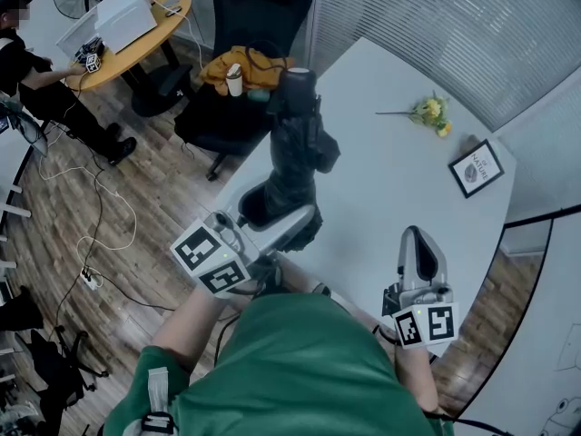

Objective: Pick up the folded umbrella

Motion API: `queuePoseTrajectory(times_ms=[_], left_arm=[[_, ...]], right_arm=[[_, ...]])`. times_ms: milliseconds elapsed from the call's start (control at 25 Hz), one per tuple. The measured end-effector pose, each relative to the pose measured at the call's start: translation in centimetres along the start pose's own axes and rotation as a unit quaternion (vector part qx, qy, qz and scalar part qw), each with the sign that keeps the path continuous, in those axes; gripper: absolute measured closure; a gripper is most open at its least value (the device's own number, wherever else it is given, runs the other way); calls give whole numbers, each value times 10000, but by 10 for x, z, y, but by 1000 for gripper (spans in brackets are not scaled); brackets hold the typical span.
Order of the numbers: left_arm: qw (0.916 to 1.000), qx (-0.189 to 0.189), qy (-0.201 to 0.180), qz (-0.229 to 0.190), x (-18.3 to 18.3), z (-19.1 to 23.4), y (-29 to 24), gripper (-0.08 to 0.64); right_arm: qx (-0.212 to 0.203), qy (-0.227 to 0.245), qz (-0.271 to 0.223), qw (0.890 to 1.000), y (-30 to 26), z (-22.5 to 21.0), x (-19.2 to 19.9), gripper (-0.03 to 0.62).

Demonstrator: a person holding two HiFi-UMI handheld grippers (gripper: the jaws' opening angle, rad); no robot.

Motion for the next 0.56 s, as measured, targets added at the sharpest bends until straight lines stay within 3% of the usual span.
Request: queuePoseTrajectory(times_ms=[560], left_arm=[[9998,-12,97,169,6,13,13,272]], right_arm=[[120,46,83,9999,3,17,1,589]])
Point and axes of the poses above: the fingertips, and each gripper's own axes: y backward along the fingers, z to its left, x out of its underside, the point moved 8 cm from there along y, backward along the fingers, and after that the axes turned 2 degrees about x, right-handed, at the moved point
